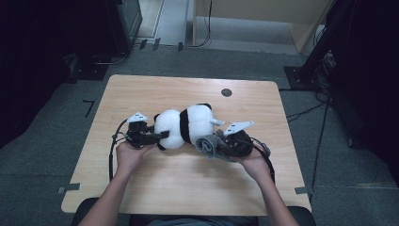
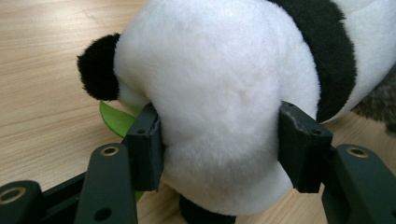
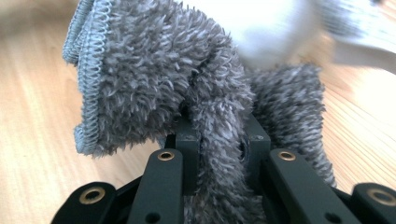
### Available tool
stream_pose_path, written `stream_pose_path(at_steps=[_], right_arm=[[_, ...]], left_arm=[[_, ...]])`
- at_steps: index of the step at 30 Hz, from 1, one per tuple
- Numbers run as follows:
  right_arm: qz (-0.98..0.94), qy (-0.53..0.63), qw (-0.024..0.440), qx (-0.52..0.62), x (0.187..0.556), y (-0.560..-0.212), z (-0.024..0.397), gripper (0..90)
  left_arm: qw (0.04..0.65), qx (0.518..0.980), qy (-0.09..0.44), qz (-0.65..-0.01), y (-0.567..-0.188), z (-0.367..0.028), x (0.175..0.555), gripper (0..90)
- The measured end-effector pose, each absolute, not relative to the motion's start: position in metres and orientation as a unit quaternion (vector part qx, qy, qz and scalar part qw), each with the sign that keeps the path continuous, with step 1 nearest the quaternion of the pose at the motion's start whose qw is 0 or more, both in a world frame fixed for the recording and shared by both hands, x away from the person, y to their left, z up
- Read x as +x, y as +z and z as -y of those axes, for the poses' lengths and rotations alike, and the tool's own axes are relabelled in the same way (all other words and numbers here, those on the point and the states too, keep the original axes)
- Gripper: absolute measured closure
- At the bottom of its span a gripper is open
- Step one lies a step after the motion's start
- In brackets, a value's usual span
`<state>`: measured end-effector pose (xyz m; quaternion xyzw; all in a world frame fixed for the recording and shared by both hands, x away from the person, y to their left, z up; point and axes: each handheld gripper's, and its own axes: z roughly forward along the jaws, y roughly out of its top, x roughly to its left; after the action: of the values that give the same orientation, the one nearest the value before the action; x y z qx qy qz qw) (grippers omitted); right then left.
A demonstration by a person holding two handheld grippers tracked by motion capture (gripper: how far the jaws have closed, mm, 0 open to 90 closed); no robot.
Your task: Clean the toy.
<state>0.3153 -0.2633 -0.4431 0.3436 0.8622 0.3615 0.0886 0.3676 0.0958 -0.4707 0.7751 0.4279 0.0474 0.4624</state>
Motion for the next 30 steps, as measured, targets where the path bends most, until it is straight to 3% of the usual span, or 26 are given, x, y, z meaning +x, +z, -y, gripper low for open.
stream_pose_path(at_steps=[11, 30], right_arm=[[-0.854, 0.389, 0.088, 0.334, 0.305, -0.431, 0.261, 75.4], [-0.905, 0.369, 0.034, 0.207, 0.307, -0.439, 0.159, 75.6]], left_arm=[[0.465, 0.772, 0.048, -0.431, -0.471, -0.095, 0.367, 40.3], [0.470, 0.764, 0.060, -0.439, -0.472, -0.090, 0.362, 40.8]])
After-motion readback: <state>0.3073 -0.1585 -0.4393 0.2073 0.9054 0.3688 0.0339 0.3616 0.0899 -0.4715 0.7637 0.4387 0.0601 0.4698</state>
